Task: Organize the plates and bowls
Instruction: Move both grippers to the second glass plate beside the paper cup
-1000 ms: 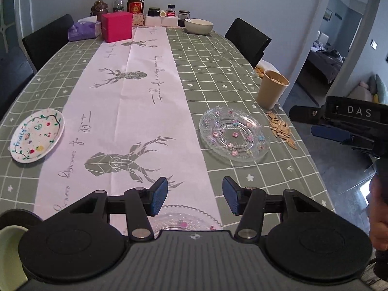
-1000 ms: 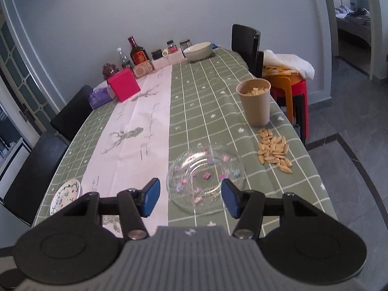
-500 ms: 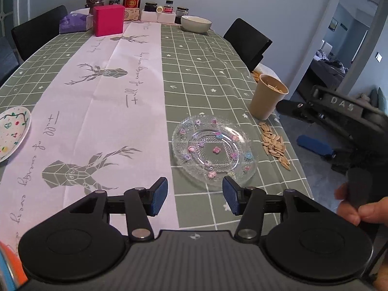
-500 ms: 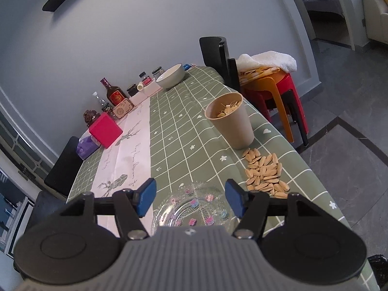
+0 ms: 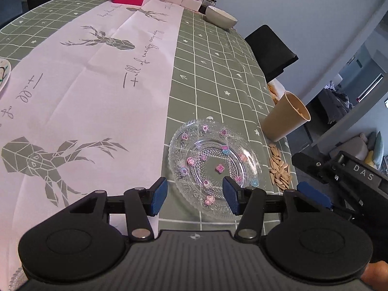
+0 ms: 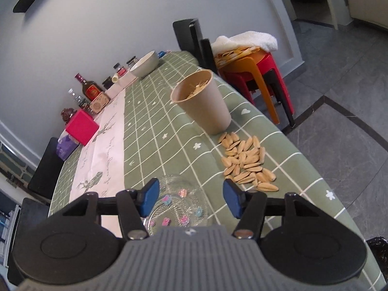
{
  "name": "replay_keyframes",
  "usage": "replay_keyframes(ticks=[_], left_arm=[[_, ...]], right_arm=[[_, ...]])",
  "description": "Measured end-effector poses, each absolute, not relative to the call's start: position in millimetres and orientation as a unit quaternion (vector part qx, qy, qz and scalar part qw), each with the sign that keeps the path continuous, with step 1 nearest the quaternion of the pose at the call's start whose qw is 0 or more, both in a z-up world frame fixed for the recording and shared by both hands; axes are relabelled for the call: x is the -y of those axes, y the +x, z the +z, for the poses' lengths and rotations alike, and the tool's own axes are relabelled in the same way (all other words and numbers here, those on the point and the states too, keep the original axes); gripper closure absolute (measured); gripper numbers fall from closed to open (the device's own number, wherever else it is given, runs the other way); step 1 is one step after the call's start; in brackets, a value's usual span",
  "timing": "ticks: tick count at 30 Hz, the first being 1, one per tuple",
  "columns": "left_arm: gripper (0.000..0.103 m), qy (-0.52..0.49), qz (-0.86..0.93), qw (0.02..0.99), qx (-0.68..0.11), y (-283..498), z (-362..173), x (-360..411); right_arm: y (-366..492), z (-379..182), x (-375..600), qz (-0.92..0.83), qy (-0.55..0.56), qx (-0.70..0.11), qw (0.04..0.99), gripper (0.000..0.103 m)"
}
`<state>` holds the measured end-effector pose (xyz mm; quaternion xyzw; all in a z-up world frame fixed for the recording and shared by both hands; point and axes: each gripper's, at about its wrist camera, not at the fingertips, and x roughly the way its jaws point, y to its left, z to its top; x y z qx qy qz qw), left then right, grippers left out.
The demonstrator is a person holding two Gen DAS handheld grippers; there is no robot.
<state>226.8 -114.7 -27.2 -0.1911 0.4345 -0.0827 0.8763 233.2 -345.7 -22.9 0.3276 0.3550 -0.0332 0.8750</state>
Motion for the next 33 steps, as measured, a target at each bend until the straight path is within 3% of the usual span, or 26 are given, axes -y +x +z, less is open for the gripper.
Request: replay_keyframes(ticks=[6,8,17,33], left_arm=[[0.041,-0.164,-0.092,0.9,-0.394,223,-25,122],[0.041,-0.155,-0.094,0.908,-0.379,221,-24,123],[0.041,-0.167,-0.12,0.911,-0.358,220,-23,122],[0.042,-0.24,-0.11,0.893,-0.364,241,-49,103]], right_arm=[[232,-32,352,-0.042,0.357,-0.36,0.861,0.053],[223,-34,357,-0.036,0.393,-0.329,0.858,0.053],[212,-25,344,-0.02,0.397,-0.301,0.867,0.046],[216,-88,347,-0.032,0.471,-0.272,0.839,0.049]])
